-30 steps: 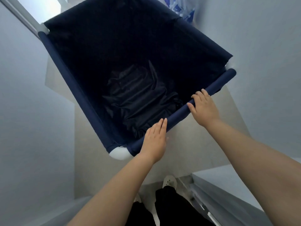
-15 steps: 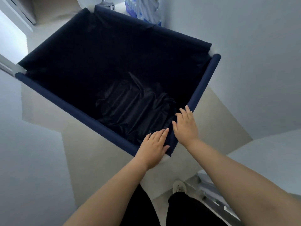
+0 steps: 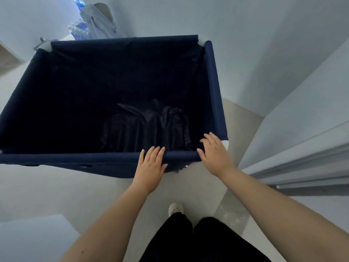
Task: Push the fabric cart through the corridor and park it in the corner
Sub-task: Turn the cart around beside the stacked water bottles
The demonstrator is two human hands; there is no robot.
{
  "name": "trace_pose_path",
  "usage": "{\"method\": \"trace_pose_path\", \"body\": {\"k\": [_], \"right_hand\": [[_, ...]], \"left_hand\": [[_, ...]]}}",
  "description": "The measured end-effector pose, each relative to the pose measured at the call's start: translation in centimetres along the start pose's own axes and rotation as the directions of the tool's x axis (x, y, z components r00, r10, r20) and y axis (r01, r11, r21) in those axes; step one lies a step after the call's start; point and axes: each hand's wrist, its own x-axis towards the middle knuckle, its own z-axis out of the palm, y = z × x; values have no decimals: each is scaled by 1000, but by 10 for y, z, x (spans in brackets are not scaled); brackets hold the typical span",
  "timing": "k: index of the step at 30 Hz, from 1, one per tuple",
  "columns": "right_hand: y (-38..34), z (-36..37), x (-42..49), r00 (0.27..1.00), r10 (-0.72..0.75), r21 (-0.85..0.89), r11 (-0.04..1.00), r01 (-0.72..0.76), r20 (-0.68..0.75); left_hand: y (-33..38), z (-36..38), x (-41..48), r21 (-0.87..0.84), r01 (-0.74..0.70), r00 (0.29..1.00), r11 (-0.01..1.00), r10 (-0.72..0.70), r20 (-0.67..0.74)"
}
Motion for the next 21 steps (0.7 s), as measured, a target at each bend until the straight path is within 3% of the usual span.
{"method": "trace_pose_path", "body": {"k": [3, 9, 21], "right_hand": [[-1, 8, -19, 993, -86, -128, 987, 96, 84], [10, 4, -26, 988, -145, -181, 971, 154, 60], [27, 4, -32, 994, -101, -161, 983, 93, -39]], "left_hand": [[-8, 3, -1, 14, 61, 998, 998, -61, -7], [-5, 7, 6, 45, 80, 997, 996, -79, -15], [15, 12, 19, 108, 32, 999, 994, -35, 20]]}}
